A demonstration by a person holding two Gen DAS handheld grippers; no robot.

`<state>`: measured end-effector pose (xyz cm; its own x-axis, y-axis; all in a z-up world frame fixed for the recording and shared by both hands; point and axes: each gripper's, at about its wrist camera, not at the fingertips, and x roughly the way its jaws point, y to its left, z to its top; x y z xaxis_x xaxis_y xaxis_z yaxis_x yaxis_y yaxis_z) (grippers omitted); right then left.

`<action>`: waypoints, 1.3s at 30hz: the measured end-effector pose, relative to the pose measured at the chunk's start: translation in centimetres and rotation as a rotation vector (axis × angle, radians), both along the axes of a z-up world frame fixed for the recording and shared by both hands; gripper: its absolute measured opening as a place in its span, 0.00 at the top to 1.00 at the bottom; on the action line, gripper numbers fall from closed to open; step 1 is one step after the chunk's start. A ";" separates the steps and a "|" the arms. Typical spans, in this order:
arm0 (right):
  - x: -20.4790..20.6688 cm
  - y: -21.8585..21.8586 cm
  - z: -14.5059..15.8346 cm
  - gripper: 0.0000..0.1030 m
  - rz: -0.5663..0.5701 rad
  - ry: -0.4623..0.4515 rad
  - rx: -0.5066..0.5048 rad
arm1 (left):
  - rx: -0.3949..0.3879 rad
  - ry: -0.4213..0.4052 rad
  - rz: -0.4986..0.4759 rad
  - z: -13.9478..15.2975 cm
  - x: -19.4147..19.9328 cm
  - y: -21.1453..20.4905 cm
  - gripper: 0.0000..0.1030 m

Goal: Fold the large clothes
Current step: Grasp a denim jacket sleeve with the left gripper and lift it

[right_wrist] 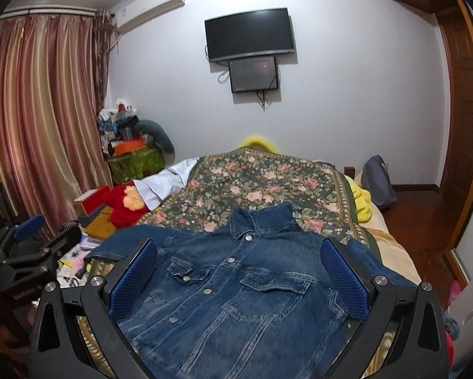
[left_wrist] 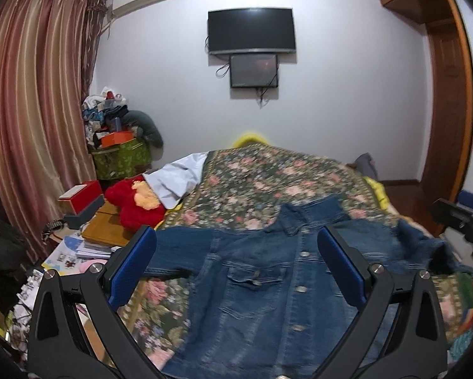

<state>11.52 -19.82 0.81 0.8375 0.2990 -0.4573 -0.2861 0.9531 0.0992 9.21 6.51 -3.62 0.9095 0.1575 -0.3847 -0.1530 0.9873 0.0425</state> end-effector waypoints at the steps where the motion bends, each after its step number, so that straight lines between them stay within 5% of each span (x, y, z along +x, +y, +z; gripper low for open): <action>1: 1.0 0.4 -0.2 0.00 0.003 0.009 -0.005 | 0.003 0.017 0.010 -0.3 1.0 0.8 0.00; 14: 17.4 6.4 -4.1 0.00 0.128 0.161 -0.121 | -0.136 0.318 0.168 -8.3 13.7 12.9 0.00; 21: 24.9 9.8 -11.2 0.00 0.220 0.362 -0.214 | -0.410 0.521 0.202 -15.6 18.3 19.2 0.01; 29: 30.0 12.7 -20.4 0.00 0.303 0.627 -0.246 | -0.750 0.561 0.282 -20.9 19.3 24.5 0.12; 35: 31.0 14.3 -24.5 0.00 0.365 0.801 -0.255 | -0.826 0.551 0.278 -20.6 18.2 25.1 0.17; 39: 30.6 14.6 -24.9 0.00 0.375 0.790 -0.281 | -0.851 0.563 0.283 -21.1 16.9 25.1 0.17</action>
